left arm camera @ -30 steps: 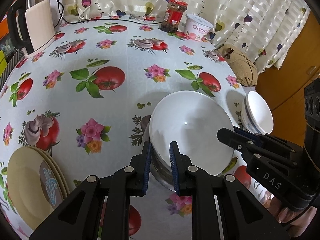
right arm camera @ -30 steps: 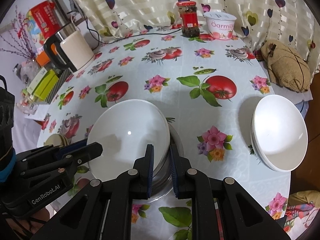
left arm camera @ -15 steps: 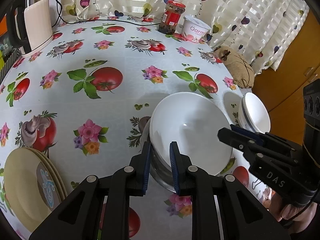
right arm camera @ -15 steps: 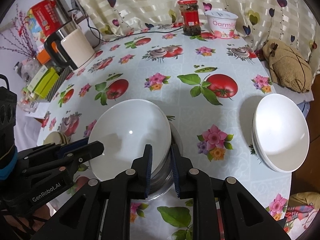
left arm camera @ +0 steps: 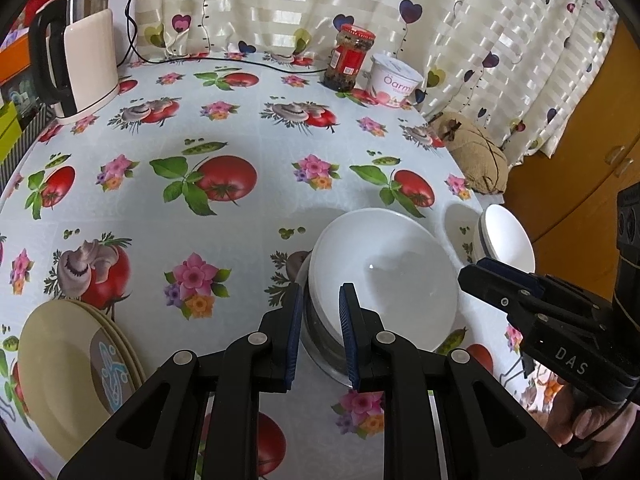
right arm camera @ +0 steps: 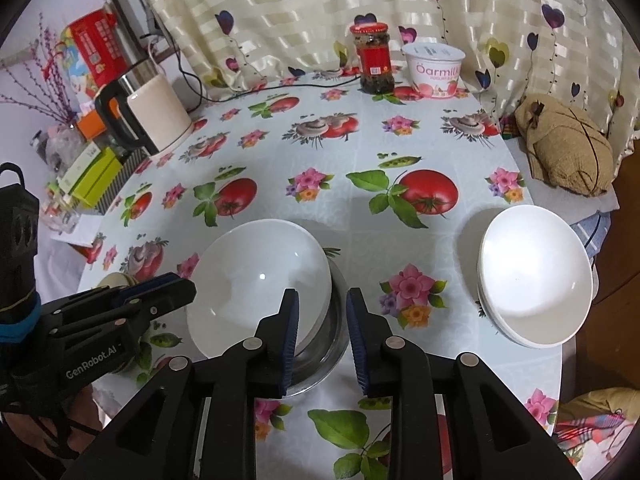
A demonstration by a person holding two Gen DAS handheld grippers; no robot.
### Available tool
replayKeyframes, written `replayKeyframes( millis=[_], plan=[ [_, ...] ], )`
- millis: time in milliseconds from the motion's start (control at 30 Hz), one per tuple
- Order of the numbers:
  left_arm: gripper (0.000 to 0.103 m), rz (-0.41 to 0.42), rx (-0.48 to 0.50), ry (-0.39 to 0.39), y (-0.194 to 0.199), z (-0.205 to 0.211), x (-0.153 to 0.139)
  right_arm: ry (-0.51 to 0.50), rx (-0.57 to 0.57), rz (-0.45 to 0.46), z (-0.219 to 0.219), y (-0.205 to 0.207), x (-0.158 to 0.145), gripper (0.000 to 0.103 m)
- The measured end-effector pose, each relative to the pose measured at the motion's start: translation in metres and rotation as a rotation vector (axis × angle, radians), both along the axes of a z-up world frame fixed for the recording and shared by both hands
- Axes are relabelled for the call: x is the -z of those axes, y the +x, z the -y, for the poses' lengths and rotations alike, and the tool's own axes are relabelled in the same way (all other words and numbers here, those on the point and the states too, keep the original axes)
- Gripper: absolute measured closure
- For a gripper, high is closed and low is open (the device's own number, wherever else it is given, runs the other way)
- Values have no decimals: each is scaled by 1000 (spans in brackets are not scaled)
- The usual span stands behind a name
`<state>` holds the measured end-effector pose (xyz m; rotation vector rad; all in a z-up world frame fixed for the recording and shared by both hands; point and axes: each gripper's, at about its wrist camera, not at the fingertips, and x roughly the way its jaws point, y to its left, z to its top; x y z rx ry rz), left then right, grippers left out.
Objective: Organize plates and bowls
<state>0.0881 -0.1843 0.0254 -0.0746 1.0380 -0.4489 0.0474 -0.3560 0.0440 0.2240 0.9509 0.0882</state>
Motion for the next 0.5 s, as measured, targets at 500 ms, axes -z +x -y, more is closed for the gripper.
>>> replayKeyframes(
  millis=[500],
  plan=[
    [83,31,2,-3,-5,3,-10,10,11,27,5,-9,-10,72]
  ],
)
